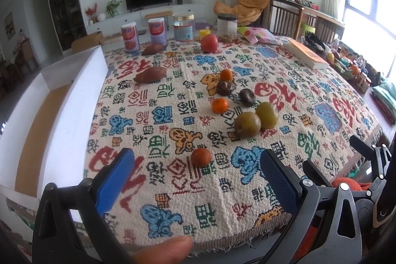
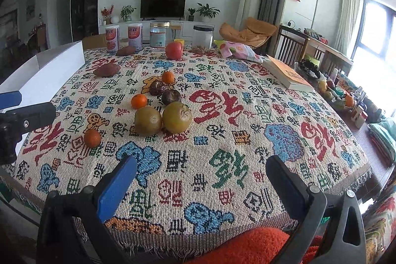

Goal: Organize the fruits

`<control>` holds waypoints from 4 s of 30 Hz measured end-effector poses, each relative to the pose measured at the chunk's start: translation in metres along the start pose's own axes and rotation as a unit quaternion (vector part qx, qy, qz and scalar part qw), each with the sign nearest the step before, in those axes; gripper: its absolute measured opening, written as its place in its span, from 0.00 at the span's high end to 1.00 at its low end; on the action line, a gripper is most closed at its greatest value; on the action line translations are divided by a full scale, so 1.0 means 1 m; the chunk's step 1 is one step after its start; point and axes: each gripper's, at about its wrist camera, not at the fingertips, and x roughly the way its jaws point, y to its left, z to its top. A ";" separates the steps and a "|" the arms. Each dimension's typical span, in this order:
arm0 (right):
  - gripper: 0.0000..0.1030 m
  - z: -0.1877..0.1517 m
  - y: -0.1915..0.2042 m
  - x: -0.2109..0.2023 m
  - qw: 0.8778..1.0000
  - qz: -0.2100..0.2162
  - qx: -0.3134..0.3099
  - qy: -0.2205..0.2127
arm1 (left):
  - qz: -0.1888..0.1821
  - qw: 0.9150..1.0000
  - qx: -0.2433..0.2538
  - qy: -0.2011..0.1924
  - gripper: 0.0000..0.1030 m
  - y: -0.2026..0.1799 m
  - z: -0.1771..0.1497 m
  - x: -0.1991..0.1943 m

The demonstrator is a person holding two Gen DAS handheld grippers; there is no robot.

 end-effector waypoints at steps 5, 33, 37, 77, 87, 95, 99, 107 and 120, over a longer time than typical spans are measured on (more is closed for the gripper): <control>0.00 -0.002 -0.008 0.004 1.000 0.012 0.021 0.007 | 0.007 1.000 0.004 0.002 0.01 0.004 0.006 -0.003; 0.00 -0.010 -0.033 0.027 0.995 0.030 0.075 0.064 | -0.011 0.991 0.056 0.118 0.01 -0.019 -0.080 0.084; 0.00 -0.010 -0.031 0.031 0.994 0.033 0.071 0.073 | -0.028 0.992 0.019 0.124 0.00 -0.005 -0.080 0.091; 0.00 -0.013 -0.025 0.112 0.970 0.026 0.051 0.237 | -0.016 0.991 0.014 0.131 0.00 -0.007 -0.076 0.096; 0.00 -0.013 -0.024 0.113 0.969 0.028 0.050 0.239 | -0.085 0.991 0.001 0.106 0.02 0.019 -0.045 0.086; 0.00 -0.012 -0.025 0.113 0.969 0.029 0.051 0.239 | -0.099 0.991 0.031 0.090 0.03 0.017 -0.018 0.106; 0.00 -0.012 -0.030 0.108 0.970 0.045 0.069 0.228 | -0.082 0.993 0.033 0.072 0.07 0.013 -0.019 0.115; 0.01 -0.008 -0.077 0.080 0.961 0.131 0.203 0.132 | -0.088 0.992 0.034 0.081 0.68 0.013 -0.030 0.130; 0.31 0.059 -0.046 0.163 0.929 0.233 0.229 0.176 | -0.109 0.992 0.004 0.061 0.71 0.030 -0.023 0.108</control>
